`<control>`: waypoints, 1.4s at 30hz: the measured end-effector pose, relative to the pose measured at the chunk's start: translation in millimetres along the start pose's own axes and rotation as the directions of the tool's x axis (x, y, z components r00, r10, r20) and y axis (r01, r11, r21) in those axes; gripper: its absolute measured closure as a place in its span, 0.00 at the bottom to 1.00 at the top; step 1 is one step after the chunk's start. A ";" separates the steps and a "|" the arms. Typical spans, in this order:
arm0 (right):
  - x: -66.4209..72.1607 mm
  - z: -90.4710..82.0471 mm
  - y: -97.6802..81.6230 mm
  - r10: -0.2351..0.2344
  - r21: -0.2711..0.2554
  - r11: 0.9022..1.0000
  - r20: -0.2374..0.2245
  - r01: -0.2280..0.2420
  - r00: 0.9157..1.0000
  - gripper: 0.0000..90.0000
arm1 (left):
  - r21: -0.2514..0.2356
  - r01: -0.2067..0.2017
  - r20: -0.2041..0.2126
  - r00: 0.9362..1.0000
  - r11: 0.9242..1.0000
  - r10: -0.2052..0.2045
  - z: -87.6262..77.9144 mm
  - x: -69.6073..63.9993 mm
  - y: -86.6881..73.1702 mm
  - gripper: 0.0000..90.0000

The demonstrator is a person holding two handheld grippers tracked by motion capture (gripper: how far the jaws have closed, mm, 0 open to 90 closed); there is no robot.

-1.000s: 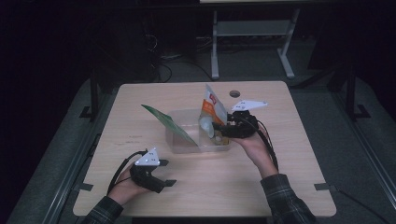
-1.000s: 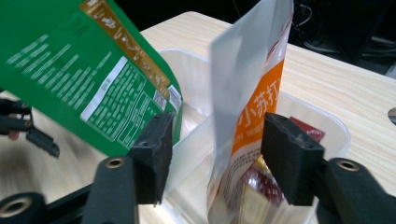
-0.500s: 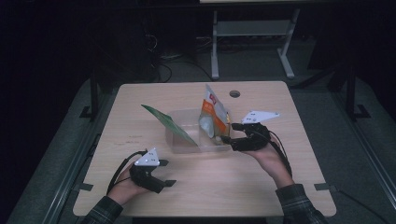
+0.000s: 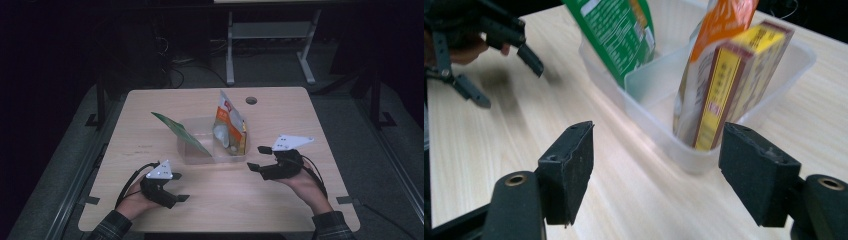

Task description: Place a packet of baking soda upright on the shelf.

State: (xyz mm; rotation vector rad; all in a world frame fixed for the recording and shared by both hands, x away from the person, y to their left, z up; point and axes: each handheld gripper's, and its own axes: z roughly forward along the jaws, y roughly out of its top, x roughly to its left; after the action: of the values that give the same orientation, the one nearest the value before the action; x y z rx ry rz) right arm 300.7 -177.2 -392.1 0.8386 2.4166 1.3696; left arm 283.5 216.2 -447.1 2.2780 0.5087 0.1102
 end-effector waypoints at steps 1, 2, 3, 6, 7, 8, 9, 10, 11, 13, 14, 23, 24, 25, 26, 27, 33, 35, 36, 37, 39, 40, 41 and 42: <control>0.4 -0.6 -3.0 0.005 0.004 1.000 -0.001 -0.005 1.000 0.32 | 0.000 0.001 0.002 1.000 1.000 -0.001 0.2 -0.2 0.0 0.22; 1.1 -1.3 -6.7 0.008 0.010 1.000 -0.001 -0.008 1.000 0.31 | 0.000 0.002 0.003 1.000 1.000 -0.002 0.5 -0.1 -0.1 0.22; 1.7 -1.7 -9.7 0.009 0.015 1.000 0.002 -0.009 1.000 0.30 | 0.001 0.002 0.004 1.000 1.000 -0.002 0.7 0.0 -0.2 0.22; 3.3 -2.8 -18.0 0.017 0.019 1.000 0.000 -0.017 1.000 0.30 | 0.009 -0.001 0.009 1.000 1.000 0.001 2.3 0.0 -0.8 0.22; 4.4 -3.3 -22.4 0.018 0.026 1.000 0.001 -0.018 1.000 0.29 | 0.010 0.001 0.010 1.000 1.000 -0.001 2.6 -0.2 -0.9 0.22; 5.2 -3.4 -24.6 0.021 0.028 0.999 0.000 -0.021 1.000 0.29 | 0.012 0.003 0.016 1.000 1.000 -0.004 3.0 -0.5 -1.0 0.22; 6.0 -3.0 -28.7 0.021 0.034 0.999 -0.004 -0.021 1.000 0.28 | 0.014 0.004 0.018 1.000 1.000 -0.004 3.3 -0.7 -1.1 0.22; 6.8 -2.5 -32.1 0.020 0.037 0.999 -0.003 -0.020 1.000 0.28 | 0.015 0.004 0.017 1.000 1.000 -0.004 3.7 -1.0 -1.2 0.22; 7.8 -1.8 -35.4 0.017 0.040 0.999 0.000 -0.017 1.000 0.27 | 0.015 0.003 0.021 1.000 1.000 -0.003 4.1 -0.9 -1.4 0.22; 9.6 -0.3 -42.1 0.012 0.056 0.998 -0.004 -0.012 1.000 0.27 | 0.020 0.002 0.027 1.000 1.000 -0.003 5.0 -0.9 -1.6 0.22; 10.5 0.4 -45.5 0.009 0.064 0.998 -0.001 -0.008 1.000 0.26 | 0.023 0.001 0.031 1.000 1.000 -0.002 5.6 -0.9 -1.8 0.22; 13.9 7.3 -64.6 0.018 0.114 0.993 0.006 -0.018 1.000 0.22 | 0.040 -0.004 0.037 0.999 0.999 0.003 10.6 -1.9 -4.0 0.22; 13.4 8.7 -65.7 0.015 0.127 0.992 0.004 -0.015 1.000 0.22 | 0.052 -0.013 0.036 0.999 0.999 0.011 11.0 -1.2 -4.4 0.22; 13.2 10.2 -66.7 0.014 0.139 0.990 0.008 -0.015 1.000 0.22 | 0.059 -0.015 0.038 0.999 0.998 0.013 11.8 -1.1 -4.8 0.22; 12.8 11.3 -67.4 0.008 0.146 0.989 0.010 -0.009 1.000 0.22 | 0.065 -0.017 0.044 0.999 0.998 0.014 12.7 -1.0 -5.1 0.22; 12.8 11.7 -67.6 0.010 0.151 0.988 0.010 -0.011 1.000 0.22 | 0.073 -0.020 0.047 0.999 0.997 0.016 13.3 -1.4 -5.4 0.22; 11.9 11.3 -67.0 0.011 0.140 0.990 0.011 -0.012 1.000 0.21 | 0.076 -0.024 0.054 0.998 0.997 0.020 14.7 -2.0 -5.8 0.23; 12.0 10.7 -66.7 0.006 0.138 0.990 0.016 -0.008 1.000 0.21 | 0.078 -0.026 0.054 0.998 0.997 0.022 14.9 -2.0 -5.9 0.23; 11.9 10.4 -66.5 0.007 0.137 0.991 0.015 -0.009 1.000 0.21 | 0.078 -0.026 0.055 0.998 0.997 0.021 14.8 -2.1 -5.9 0.23; 11.9 10.4 -66.5 0.006 0.136 0.991 0.014 -0.008 1.000 0.21 | 0.077 -0.026 0.055 0.998 0.997 0.022 14.9 -2.2 -5.9 0.23; 12.1 10.5 -66.5 0.003 0.136 0.991 0.012 -0.004 1.000 0.21 | 0.078 -0.027 0.055 0.998 0.997 0.023 14.8 -2.2 -5.9 0.23; 12.4 10.3 -66.2 0.001 0.133 0.991 0.011 -0.003 1.000 0.21 | 0.079 -0.028 0.054 0.998 0.997 0.023 14.7 -2.2 -6.0 0.23; 12.6 10.0 -65.8 -0.003 0.128 0.992 0.008 0.002 1.000 0.21 | 0.078 -0.028 0.053 0.998 0.997 0.024 14.6 -2.2 -6.1 0.23; 12.7 9.6 -65.3 -0.004 0.125 0.992 0.007 0.003 1.000 0.20 | 0.079 -0.028 0.052 0.998 0.997 0.024 14.2 -2.0 -6.0 0.23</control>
State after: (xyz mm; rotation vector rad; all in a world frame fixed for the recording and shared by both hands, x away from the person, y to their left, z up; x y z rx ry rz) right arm 271.3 -188.8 -451.4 0.8666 2.5191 1.2220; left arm 283.1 209.4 -461.1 2.3590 0.4645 0.0449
